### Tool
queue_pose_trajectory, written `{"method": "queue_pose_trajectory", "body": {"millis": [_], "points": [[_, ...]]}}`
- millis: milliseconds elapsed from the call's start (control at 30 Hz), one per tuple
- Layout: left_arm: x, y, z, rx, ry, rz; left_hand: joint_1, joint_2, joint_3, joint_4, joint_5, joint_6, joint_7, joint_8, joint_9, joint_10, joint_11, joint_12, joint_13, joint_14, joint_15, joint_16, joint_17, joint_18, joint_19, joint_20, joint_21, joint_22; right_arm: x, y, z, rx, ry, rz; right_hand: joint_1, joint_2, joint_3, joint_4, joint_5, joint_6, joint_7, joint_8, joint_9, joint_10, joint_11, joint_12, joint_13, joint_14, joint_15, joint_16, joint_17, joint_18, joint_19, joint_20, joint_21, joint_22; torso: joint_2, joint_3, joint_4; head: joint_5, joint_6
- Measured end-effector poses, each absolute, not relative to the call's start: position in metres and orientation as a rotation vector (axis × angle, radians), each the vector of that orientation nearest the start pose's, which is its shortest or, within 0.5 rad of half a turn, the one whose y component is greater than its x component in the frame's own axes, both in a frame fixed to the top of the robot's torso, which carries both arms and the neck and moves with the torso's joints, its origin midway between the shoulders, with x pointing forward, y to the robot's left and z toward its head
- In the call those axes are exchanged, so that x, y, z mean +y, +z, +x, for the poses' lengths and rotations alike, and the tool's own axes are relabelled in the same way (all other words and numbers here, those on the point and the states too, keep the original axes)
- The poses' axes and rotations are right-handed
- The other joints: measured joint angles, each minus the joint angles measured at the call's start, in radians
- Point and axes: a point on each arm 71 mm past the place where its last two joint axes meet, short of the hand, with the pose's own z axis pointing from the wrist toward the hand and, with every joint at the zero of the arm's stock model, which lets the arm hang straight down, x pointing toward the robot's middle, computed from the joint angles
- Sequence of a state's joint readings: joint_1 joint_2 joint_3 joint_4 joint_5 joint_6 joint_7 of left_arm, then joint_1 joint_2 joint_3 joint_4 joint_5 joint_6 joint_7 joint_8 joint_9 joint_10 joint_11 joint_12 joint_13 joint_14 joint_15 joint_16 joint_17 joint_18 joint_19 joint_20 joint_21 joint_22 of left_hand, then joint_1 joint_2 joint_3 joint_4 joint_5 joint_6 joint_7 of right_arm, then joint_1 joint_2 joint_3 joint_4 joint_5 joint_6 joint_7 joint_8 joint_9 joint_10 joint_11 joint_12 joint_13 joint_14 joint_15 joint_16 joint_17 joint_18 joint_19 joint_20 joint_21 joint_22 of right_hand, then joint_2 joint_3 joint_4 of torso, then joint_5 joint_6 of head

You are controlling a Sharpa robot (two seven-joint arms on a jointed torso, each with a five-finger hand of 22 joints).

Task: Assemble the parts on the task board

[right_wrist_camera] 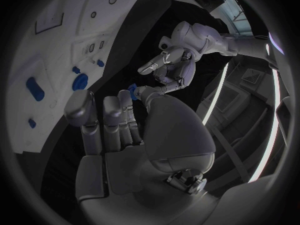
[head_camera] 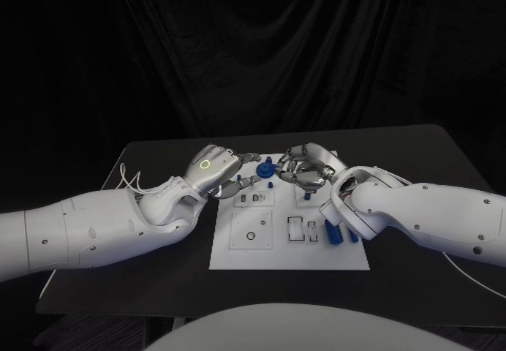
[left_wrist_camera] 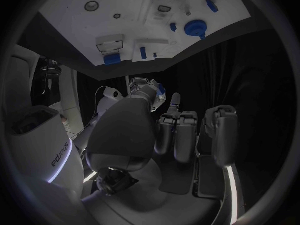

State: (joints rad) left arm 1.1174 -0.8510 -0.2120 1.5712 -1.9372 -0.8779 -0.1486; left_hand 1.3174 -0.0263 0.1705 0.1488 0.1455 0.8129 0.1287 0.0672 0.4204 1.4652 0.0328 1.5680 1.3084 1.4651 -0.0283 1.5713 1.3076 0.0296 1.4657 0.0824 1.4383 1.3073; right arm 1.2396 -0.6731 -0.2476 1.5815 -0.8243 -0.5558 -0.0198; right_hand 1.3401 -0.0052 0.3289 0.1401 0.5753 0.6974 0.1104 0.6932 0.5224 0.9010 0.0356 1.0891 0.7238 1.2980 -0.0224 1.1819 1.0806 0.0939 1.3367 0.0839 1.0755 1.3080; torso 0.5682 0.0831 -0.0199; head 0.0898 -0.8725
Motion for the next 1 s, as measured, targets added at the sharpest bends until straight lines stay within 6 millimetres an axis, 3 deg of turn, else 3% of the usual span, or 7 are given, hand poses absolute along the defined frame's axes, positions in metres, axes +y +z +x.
{"method": "queue_pose_trajectory", "body": {"millis": [67, 300, 533, 667, 767, 1000], "points": [[0.19, -0.235, 0.421, 1.196, -0.651, 0.407, 0.008, 0.007, 0.006, -0.006, 0.018, 0.011, -0.002, 0.002, -0.001, 0.0, 0.0, 0.0, 0.0, 0.0, 0.0, 0.0, 0.0, 0.0, 0.0, 0.0, 0.0, 0.0, -0.119, -0.228, 0.448, 1.773, 1.037, 0.326, 0.0, 0.0, 0.009, -0.015, -0.007, 0.0, 0.0, 0.0, 0.0, 0.002, -0.002, 0.0, 0.0, 0.0, 0.0, 0.0, 0.0, 0.0, 0.0, 0.0, 0.005, 0.0, 0.0, 0.0, 0.0, 0.002, 0.0], [0.203, -0.238, 0.424, 1.267, -0.715, 0.328, 0.02, 0.011, 0.021, 0.008, 0.034, 0.048, -0.003, 0.012, -0.002, 0.0, 0.0, 0.0, 0.0, 0.0, 0.0, 0.0, 0.0, 0.0, 0.0, 0.0, 0.01, 0.0, -0.127, -0.222, 0.448, 1.692, 1.032, 0.219, 0.006, -0.007, 0.007, -0.018, -0.015, 0.0, 0.0, 0.0, 0.0, 0.016, -0.002, 0.004, 0.011, 0.007, -0.003, 0.008, 0.01, 0.0, 0.012, -0.002, 0.027, 0.0, -0.001, -0.0001, -0.0001, 0.012, 0.0], [0.213, -0.244, 0.428, 1.412, -0.859, 0.163, 0.004, 0.043, 0.024, 0.078, 0.134, 0.12, -0.012, 0.06, 0.011, 0.0, 0.007, 0.0, 0.0, 0.0, 0.007, 0.0, 0.0, 0.0, 0.0, 0.007, 0.023, 0.001, -0.129, -0.214, 0.444, 1.581, 1.023, 0.054, 0.012, -0.012, 0.012, -0.023, -0.027, 0.001, -0.001, 0.0, 0.0, 0.042, -0.006, 0.016, 0.023, 0.021, -0.007, 0.023, 0.024, 0.0, 0.031, -0.003, 0.064, 0.0, -0.001, -0.0001, -0.0002, 0.017, 0.0], [0.214, -0.249, 0.43, 1.501, -0.96, 0.04, -0.003, 0.05, 0.009, 0.116, 0.164, 0.131, -0.022, 0.089, 0.028, 0.0, 0.007, 0.0, 0.0, 0.0, 0.007, 0.0, 0.0, 0.0, 0.0, 0.007, 0.023, 0.001, -0.129, -0.21, 0.442, 1.521, 1.013, -0.038, 0.013, -0.014, 0.016, -0.033, -0.035, 0.001, -0.002, 0.005, 0.0, 0.054, -0.01, 0.02, 0.031, 0.03, -0.008, 0.03, 0.032, 0.0, 0.041, -0.005, 0.083, 0.0, 0.0, -0.0002, -0.0009, 0.023, 0.0], [0.216, -0.254, 0.431, 1.579, -1.04, -0.087, -0.024, 0.071, -0.012, 0.141, 0.201, 0.141, -0.029, 0.113, 0.042, 0.001, 0.001, 0.0, 0.0, 0.0, 0.007, 0.0, 0.0, 0.0, 0.0, 0.007, 0.023, 0.001, -0.128, -0.208, 0.441, 1.482, 1.005, -0.1, 0.015, -0.016, 0.016, -0.033, -0.04, 0.001, -0.002, 0.006, 0.0, 0.059, -0.009, 0.02, 0.032, 0.032, -0.01, 0.035, 0.035, 0.0, 0.041, -0.005, 0.09, 0.0, 0.0, -0.0007, -0.0004, 0.025, 0.0], [0.22, -0.269, 0.434, 1.798, -1.23, -0.471, -0.14, 0.149, -0.081, 0.146, 0.202, 0.16, -0.039, 0.166, 0.082, 0.002, -0.009, 0.0, 0.0, 0.002, 0.001, 0.0, 0.0, 0.0, 0.0, 0.007, 0.012, 0.001, -0.127, -0.208, 0.439, 1.42, 0.988, -0.202, 0.021, -0.022, 0.018, -0.035, -0.042, 0.004, 0.001, 0.011, 0.0, 0.066, -0.009, 0.02, 0.036, 0.036, -0.014, 0.035, 0.039, 0.0, 0.045, -0.009, 0.1, 0.0, 0.0, -0.0012, 0.0005, 0.029, 0.0]]}}
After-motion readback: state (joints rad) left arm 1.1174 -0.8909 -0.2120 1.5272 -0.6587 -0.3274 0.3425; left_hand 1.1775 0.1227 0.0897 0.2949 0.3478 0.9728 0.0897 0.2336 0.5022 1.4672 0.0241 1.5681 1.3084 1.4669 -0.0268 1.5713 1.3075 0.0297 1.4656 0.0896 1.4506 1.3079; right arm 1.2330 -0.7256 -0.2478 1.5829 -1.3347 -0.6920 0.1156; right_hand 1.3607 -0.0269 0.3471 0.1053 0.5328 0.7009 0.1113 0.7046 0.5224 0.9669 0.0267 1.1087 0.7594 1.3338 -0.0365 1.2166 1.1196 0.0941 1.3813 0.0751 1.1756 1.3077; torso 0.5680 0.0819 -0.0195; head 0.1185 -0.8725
